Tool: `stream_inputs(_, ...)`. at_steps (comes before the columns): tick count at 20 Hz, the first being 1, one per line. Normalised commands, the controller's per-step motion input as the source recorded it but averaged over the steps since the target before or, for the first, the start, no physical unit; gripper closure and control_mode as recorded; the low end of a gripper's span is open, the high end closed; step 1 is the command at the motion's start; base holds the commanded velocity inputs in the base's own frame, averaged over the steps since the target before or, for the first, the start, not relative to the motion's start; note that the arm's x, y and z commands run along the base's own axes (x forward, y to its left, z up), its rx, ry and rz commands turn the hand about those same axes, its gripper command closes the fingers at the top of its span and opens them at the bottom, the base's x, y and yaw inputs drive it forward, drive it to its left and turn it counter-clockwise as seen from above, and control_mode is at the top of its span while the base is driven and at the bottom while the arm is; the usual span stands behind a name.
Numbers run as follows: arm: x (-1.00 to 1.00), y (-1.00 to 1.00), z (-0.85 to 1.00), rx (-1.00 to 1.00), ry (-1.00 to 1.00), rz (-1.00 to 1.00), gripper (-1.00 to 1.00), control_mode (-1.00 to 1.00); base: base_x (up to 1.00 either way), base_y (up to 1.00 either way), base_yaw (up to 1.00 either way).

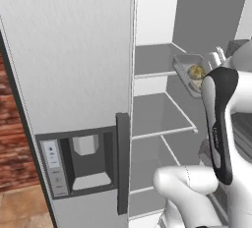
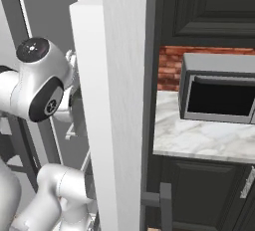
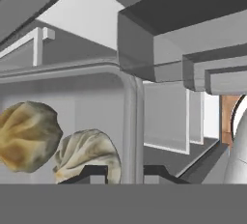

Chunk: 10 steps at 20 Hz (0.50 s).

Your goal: Place two dumplings into each of the tupperware containers and then place the containers in the fridge.

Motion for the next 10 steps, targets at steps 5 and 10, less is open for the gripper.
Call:
stream_inputs(5,0.73,-0.06,0.28,0.0,0.0,0.09,1.0,-1.0,0.0,0.0,0.0)
stream_inputs(10,0.69,0.0,0.16,-0.03,0.02,0.04,1.0,-1.0,0.0,0.0,0.0)
